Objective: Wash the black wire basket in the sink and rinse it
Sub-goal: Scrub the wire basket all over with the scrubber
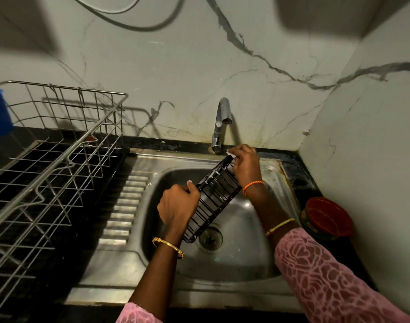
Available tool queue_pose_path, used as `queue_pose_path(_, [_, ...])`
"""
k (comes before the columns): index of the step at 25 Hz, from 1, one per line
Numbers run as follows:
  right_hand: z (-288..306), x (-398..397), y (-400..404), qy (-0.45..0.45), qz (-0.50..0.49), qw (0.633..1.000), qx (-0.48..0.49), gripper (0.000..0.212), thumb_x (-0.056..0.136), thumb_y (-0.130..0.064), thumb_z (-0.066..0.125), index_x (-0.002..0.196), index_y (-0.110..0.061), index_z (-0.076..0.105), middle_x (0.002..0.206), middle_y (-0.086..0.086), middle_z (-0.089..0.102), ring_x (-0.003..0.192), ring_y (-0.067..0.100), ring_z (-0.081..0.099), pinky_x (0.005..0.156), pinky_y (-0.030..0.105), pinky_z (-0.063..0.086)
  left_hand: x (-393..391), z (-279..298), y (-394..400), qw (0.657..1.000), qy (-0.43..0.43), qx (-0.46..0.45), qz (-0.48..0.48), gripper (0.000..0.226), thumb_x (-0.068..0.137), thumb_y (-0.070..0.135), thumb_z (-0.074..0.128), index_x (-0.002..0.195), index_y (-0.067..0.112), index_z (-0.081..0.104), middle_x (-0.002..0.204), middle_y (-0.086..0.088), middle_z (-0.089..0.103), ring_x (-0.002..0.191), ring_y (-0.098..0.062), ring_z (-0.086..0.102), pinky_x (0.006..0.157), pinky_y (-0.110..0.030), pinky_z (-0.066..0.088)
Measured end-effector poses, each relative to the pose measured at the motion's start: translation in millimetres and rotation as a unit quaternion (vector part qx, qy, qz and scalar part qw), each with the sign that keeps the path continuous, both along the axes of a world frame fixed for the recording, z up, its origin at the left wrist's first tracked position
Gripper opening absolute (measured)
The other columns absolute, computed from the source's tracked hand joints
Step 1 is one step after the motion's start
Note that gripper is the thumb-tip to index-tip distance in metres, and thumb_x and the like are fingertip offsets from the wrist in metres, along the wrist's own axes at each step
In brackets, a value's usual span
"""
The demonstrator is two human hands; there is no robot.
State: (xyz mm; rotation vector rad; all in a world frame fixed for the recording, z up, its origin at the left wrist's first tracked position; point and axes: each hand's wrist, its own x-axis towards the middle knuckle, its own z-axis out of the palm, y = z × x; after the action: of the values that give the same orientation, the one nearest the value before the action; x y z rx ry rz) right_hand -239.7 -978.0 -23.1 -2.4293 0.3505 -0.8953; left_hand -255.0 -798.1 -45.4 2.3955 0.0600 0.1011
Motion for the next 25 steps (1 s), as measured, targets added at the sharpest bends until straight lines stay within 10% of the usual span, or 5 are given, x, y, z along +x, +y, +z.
queue_pose_path(7, [-40,-40,67,-0.025,0.172,0.979,-0.103,0.039,0.074,0.008,0.038,0.096,0.0,0.07,0.091,0.015,0.063,0.096,0.016,0.044,0.087,0.014,0.035,-2,-4,-2,1.0,0.02,0.003,0.016,0.049,0.094,0.04,0.04,0.068,0.007,0.066,0.057,-0.001,0.051,0.052,-0.016,0.043,0.059,-0.027,0.033])
queue_pose_path(14, [0,5,5,0.014,0.044,0.998,0.043,0.033,0.076,0.017,0.05,0.09,-0.002,0.072,0.092,0.017,0.067,0.089,0.03,0.059,0.088,0.038,0.048,0,-6,1,0.999,0.033,-0.019,-0.008,0.064,0.09,0.064,0.04,0.052,0.014,0.053,0.053,0.001,0.052,0.05,-0.015,0.049,0.05,-0.023,0.032])
queue_pose_path(18, [-1,-14,18,0.026,0.087,0.992,0.089,0.016,0.079,0.005,0.063,0.09,-0.004,0.072,0.095,0.011,0.069,0.086,0.014,0.06,0.079,0.012,0.045,2,-9,1,0.998,0.055,-0.027,-0.009,0.068,0.08,0.078,0.039,0.048,0.017,0.045,0.05,0.001,0.048,0.047,-0.015,0.047,0.048,-0.022,0.034])
queue_pose_path(25, [-25,-43,13,-0.005,0.09,0.996,0.003,0.012,0.08,0.0,0.065,0.09,-0.004,0.071,0.093,0.01,0.067,0.087,0.017,0.061,0.081,0.015,0.046,0,-3,7,0.999,0.029,-0.021,-0.005,0.069,0.081,0.076,0.038,0.052,0.016,0.051,0.051,0.001,0.049,0.047,-0.012,0.044,0.045,-0.023,0.028])
